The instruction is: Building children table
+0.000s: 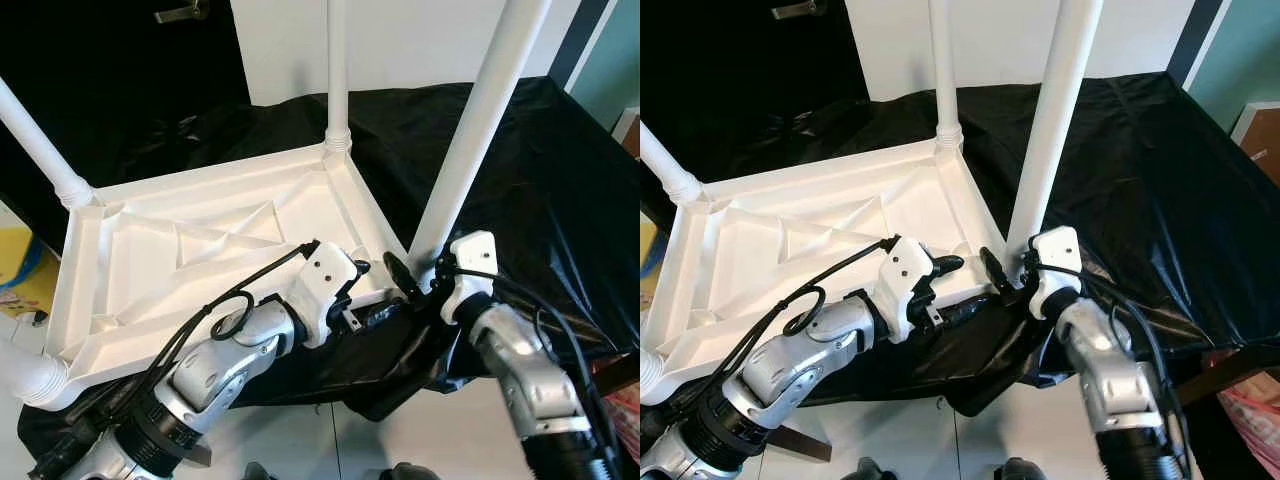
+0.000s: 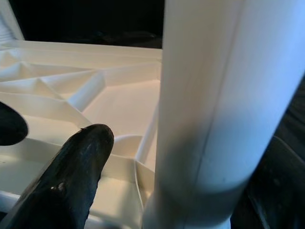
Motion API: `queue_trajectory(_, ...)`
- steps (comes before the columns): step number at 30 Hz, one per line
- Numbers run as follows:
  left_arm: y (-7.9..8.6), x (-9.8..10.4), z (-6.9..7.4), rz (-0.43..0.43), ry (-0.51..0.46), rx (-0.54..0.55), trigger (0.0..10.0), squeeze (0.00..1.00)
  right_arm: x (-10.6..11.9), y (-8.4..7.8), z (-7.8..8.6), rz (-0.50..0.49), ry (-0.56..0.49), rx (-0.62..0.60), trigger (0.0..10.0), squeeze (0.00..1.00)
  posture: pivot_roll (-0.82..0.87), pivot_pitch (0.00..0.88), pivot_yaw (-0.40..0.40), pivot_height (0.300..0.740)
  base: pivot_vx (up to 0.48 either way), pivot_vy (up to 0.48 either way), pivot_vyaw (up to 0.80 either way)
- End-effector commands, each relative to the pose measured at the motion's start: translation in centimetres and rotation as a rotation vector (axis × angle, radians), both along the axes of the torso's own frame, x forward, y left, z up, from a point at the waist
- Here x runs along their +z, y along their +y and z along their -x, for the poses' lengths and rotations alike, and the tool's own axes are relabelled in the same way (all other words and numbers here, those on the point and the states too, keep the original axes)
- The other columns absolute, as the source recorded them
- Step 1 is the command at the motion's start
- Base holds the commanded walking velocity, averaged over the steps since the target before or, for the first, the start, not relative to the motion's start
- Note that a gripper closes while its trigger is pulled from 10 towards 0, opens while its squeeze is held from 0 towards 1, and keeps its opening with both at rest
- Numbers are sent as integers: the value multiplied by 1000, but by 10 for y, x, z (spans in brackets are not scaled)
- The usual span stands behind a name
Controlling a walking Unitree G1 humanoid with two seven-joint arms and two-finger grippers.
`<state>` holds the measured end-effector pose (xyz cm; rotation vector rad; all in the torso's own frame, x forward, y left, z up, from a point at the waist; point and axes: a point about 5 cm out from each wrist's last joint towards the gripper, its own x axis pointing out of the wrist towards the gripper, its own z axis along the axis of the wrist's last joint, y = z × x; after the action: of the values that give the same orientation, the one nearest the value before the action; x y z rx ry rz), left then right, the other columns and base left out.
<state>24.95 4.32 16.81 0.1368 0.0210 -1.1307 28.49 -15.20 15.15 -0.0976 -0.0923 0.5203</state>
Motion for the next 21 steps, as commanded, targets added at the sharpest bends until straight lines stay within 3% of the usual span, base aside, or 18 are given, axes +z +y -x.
queue_trajectory(1,-2,-3,7,-30,17,-183,10000,0,-5,3,-1,3,33,85,10000,0,-138,60,41,740,0,0,0)
queue_trajectory(12,-1,-2,5,-33,13,-175,10000,0,-9,-12,-15,110,79,200,10000,0,-124,65,46,740,0,0,0)
queue_trajectory(13,0,-2,5,-34,12,-173,10000,0,-10,-14,-18,127,84,206,4039,0,-121,65,45,740,0,0,0)
queue_trajectory(14,0,-2,5,-34,12,-172,10000,0,-11,-17,-20,140,87,212,0,0,-120,64,44,740,0,0,0)
queue_trajectory(21,1,-2,5,-39,10,-163,10000,0,-15,-23,-24,156,103,225,0,0,-112,63,40,740,0,0,0)
